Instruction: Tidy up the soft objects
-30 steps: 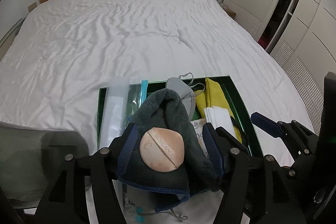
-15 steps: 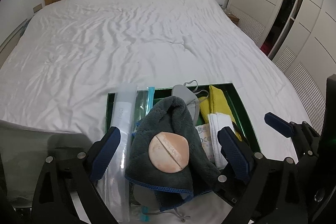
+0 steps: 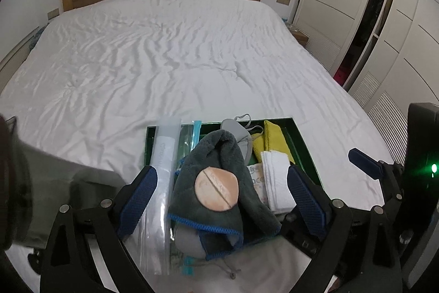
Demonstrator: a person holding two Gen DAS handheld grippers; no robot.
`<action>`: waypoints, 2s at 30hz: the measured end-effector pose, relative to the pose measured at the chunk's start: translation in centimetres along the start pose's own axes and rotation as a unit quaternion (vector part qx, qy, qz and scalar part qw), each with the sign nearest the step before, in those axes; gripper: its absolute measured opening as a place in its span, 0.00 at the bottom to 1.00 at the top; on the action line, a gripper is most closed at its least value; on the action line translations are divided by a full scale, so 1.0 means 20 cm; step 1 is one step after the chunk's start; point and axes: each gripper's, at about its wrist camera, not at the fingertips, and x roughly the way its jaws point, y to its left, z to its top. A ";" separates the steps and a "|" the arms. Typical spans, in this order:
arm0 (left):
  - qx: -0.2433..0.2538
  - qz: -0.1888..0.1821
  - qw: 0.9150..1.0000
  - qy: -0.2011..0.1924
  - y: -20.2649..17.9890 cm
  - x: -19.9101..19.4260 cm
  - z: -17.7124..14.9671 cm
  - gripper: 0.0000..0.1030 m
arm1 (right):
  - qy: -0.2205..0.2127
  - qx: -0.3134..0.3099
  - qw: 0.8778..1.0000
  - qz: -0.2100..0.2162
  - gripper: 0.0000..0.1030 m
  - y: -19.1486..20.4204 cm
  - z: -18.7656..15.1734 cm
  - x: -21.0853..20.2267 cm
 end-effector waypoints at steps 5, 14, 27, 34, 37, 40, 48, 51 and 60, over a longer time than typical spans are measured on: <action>-0.002 -0.009 1.000 -0.010 0.01 -0.13 -0.05 0.90 | -0.005 0.001 1.000 -0.008 0.87 0.00 -0.05 -0.11; -0.023 -0.020 1.000 0.000 0.11 -0.39 -0.29 0.90 | -0.024 -0.020 0.999 -0.032 0.88 0.09 -0.28 -0.48; -0.026 -0.051 0.998 -0.026 0.50 -0.75 -0.70 0.95 | -0.095 0.018 0.992 -0.078 0.98 0.54 -0.82 -1.09; 0.000 -0.040 0.998 -0.042 0.76 -0.80 -1.01 0.95 | -0.108 0.045 0.988 -0.098 0.98 0.84 -1.15 -1.14; 0.004 -0.042 0.998 -0.043 0.85 -0.81 -1.11 0.95 | -0.123 0.045 0.985 -0.112 0.98 0.95 -1.25 -1.15; 0.007 -0.045 0.998 -0.041 0.92 -0.80 -1.20 0.95 | -0.133 0.050 0.983 -0.117 0.99 1.02 -1.29 -1.15; 0.004 -0.044 0.998 -0.047 1.04 -0.82 -1.30 0.95 | -0.169 0.052 0.977 -0.116 1.00 1.15 -1.32 -1.23; 0.003 -0.047 0.997 -0.055 1.06 -0.88 -1.32 0.95 | -0.174 0.059 0.976 -0.114 1.00 1.16 -1.34 -1.30; 0.012 -0.028 0.996 -0.078 1.01 -1.42 -1.42 0.95 | -0.174 0.042 0.981 -0.078 1.00 1.21 -1.47 -1.89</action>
